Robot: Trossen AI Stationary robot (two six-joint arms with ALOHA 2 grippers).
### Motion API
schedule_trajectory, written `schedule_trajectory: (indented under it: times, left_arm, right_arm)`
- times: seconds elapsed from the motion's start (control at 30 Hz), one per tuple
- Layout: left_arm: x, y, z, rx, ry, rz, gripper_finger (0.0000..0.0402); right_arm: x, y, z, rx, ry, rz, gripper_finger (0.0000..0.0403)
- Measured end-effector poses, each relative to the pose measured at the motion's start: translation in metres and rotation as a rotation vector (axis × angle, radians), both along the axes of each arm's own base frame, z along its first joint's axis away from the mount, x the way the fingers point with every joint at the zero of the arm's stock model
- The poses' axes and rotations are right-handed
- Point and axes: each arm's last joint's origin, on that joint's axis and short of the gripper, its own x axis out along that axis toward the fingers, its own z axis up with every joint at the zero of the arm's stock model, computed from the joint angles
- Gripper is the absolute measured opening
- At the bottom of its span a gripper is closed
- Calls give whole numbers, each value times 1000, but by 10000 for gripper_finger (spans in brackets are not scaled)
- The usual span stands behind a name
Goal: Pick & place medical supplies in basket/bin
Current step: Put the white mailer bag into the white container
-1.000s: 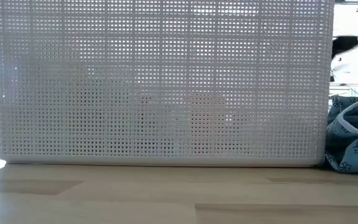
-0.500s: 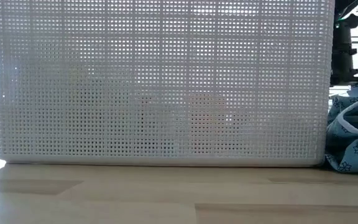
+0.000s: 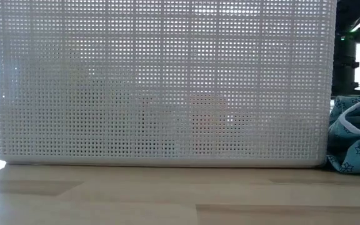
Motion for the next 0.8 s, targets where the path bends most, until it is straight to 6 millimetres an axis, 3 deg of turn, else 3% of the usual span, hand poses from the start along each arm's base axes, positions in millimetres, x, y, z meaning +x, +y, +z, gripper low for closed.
schedule_trajectory:
  times: [0.13,0.3,0.43,0.8]
  left_arm:
    - [0,0,0,-6,-3,6,385]
    - [0,0,0,4,-1,-2,385]
    - [0,0,0,2,0,-7,385]
    - [-3,-2,-4,-22,44,-22,385]
  right_arm:
    - [13,-8,12,-104,-79,27,303]
    - [36,-21,22,-247,-314,28,303]
    - [42,-24,27,-296,-387,47,303]
    - [26,-14,21,-183,-236,143,302]
